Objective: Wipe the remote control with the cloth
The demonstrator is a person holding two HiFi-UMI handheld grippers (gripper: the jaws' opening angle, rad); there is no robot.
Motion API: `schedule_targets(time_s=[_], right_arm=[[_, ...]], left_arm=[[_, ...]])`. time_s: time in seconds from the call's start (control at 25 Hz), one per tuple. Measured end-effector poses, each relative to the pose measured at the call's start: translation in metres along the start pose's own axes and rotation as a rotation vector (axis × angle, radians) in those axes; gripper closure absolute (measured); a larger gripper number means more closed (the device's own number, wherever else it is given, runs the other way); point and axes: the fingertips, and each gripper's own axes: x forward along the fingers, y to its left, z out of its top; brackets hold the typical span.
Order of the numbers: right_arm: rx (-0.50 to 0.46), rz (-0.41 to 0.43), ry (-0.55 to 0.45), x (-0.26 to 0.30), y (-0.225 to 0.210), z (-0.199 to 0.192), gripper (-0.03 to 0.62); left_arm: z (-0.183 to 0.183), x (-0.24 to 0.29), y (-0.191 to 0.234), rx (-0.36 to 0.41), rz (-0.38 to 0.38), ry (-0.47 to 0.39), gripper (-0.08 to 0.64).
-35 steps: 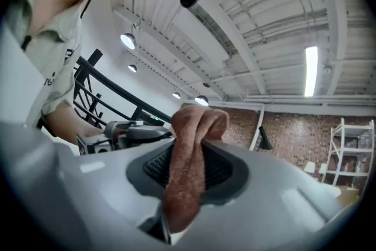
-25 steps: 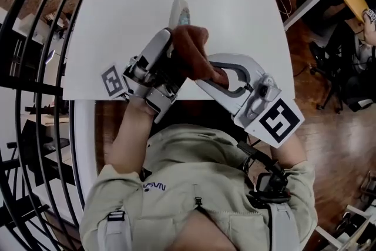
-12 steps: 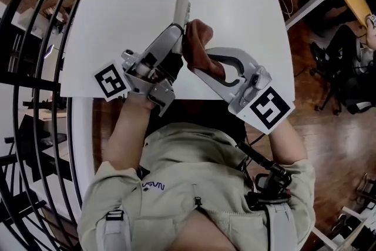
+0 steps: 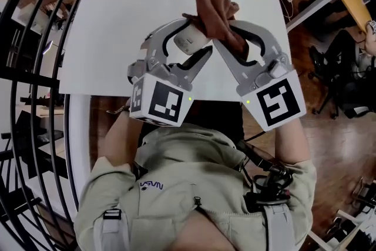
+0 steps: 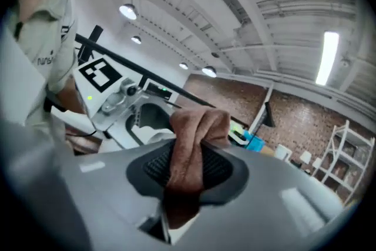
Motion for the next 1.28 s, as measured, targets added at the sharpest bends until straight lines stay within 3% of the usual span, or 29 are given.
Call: schedule_targets(time_s=[0.04,0.12,0.16,0.2,0.32,0.36,0.44,0.56,0.72,0.8,0.96,1.04,1.16,1.28], right_arm=[[-0.040,0.094,0.051,0.004,0.020,-0.005,0.497],[-0.059,0.262,0.061,0.006,0.054,-0.004,0.497],[-0.051,0.279,0.042,0.005,0.056,-0.001,0.497],[-0.031,0.227,0.019,0.003,0.044,0.001,0.497],[0.051,-0.089,-0.003,-0.002,-0.022,-0.002,0.497],[0.052,-0.132,0.018,0.001,-0.030,-0.007,0.497],[0.038,-0.083,0.061,0.013,-0.012,-0.013,0.497],[0.094,0.019,0.032,0.029,0.027,-0.011,0.497],[0.176,0.105,-0.068,0.028,0.032,0.000,0.499],[0.225,0.036,-0.102,0.025,0.010,0.000,0.499],[0.329,-0.258,-0.122,0.012,-0.069,-0.030,0.499],[0.379,-0.354,-0.106,0.007,-0.096,-0.051,0.499],[0.432,-0.364,-0.023,0.024,-0.115,-0.086,0.499],[0.454,-0.323,0.105,0.056,-0.123,-0.126,0.498]], left_arm=[[-0.001,0.002,-0.003,0.048,0.009,0.024,0.262],[-0.006,0.004,-0.007,0.133,0.019,0.052,0.262],[-0.009,0.005,-0.008,0.172,0.026,0.063,0.262],[-0.011,0.005,-0.009,0.206,0.036,0.074,0.262],[-0.012,0.008,-0.013,0.289,0.052,0.098,0.262],[-0.012,0.009,-0.017,0.308,0.050,0.105,0.262],[-0.015,0.010,-0.019,0.312,0.040,0.119,0.262],[-0.028,0.011,-0.013,0.263,0.036,0.153,0.264],[-0.039,0.017,-0.003,0.172,0.033,0.145,0.264],[-0.039,0.018,0.011,0.053,0.041,0.129,0.264],[-0.029,0.022,0.048,-0.126,0.071,0.082,0.264],[-0.026,0.027,0.069,-0.213,0.094,0.075,0.264],[-0.050,0.057,0.094,-0.323,0.078,0.171,0.262],[-0.087,0.093,0.109,-0.373,0.031,0.308,0.262]])
